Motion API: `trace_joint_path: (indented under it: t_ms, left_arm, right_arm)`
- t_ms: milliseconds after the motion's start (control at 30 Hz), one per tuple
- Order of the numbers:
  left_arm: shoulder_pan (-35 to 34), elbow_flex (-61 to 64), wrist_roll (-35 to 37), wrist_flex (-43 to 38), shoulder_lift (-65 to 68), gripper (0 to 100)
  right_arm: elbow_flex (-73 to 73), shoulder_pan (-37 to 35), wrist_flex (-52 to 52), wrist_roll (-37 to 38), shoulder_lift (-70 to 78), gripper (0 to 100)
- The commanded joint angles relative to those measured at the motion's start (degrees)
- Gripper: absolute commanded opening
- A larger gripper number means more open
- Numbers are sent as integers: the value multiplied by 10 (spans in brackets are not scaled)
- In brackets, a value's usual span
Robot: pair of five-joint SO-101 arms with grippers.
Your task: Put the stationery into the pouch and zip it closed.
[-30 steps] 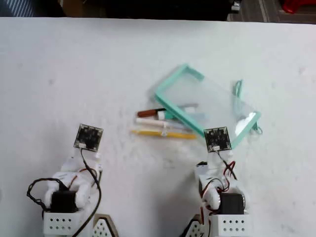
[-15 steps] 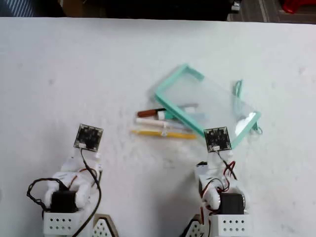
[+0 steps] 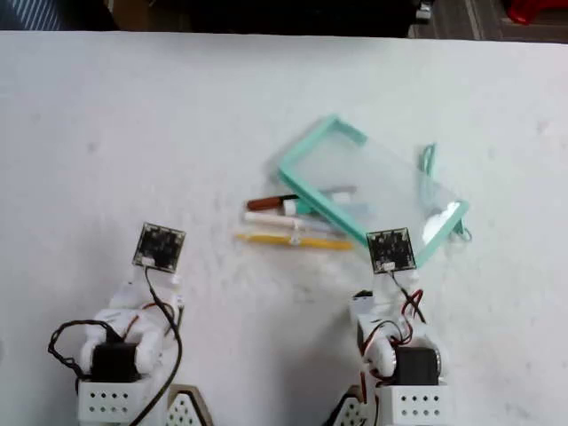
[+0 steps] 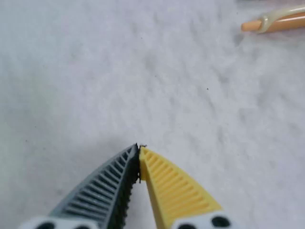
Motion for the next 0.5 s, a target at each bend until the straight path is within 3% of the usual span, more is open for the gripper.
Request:
trace_joint_path:
  t_ms: [0,467]
  left_arm:
    - [4,-1,5,8,-7,24]
    - [4,-1,5,8,-7,24]
  right_arm:
    - [5,-2,5,-2,-2,19]
    - [5,-2,5,-4,-2,18]
